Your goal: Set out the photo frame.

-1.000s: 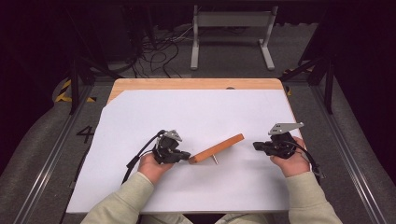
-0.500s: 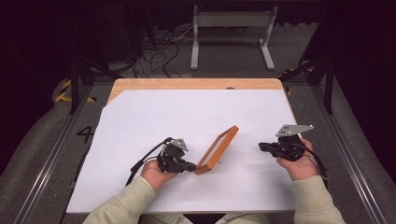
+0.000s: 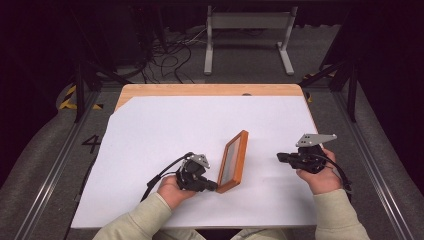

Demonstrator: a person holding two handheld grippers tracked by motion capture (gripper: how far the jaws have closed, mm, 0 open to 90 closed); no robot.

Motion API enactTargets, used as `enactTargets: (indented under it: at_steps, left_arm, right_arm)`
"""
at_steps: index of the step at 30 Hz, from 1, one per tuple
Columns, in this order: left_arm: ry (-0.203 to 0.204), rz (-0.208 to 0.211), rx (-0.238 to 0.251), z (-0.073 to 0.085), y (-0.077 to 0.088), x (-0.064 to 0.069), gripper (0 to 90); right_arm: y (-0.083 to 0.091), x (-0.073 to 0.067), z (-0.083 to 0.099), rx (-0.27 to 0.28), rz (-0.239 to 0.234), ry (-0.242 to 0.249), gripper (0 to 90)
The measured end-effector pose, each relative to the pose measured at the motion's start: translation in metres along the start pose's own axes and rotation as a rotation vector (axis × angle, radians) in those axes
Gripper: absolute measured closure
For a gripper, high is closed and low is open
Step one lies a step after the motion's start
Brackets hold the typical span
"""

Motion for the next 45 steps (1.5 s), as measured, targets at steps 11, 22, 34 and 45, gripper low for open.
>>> enactTargets:
  at_steps: [11, 22, 34, 45]
  left_arm:
    - [-0.037, 0.052, -0.011, -0.01, -0.013, 0.009, 89.5]
    - [-0.086, 0.069, -0.029, -0.023, -0.027, 0.02, 89.5]
    - [-0.1, 0.072, -0.019, -0.034, -0.04, 0.029, 89.6]
    - [-0.118, 0.036, 0.018, -0.03, -0.024, 0.032, 89.5]
  right_arm:
    - [0.001, -0.005, 0.004, -0.008, -0.005, 0.001, 90.0]
    - [0.001, -0.015, 0.007, -0.019, -0.02, 0.017, 90.0]
    - [0.003, -0.021, 0.012, -0.024, -0.035, 0.024, 90.0]
    - [-0.001, -0.038, 0.03, -0.073, -0.094, 0.042, 90.0]
Point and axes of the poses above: each handheld gripper's, and its own axes: y roughly backward along the jaws, z roughly out of its underside, x roughly to its right, the point moved 1 cm from there along -y, roughly forward along the jaws, and after that the axes turned 1 degree about y, right-handed, at the moved point
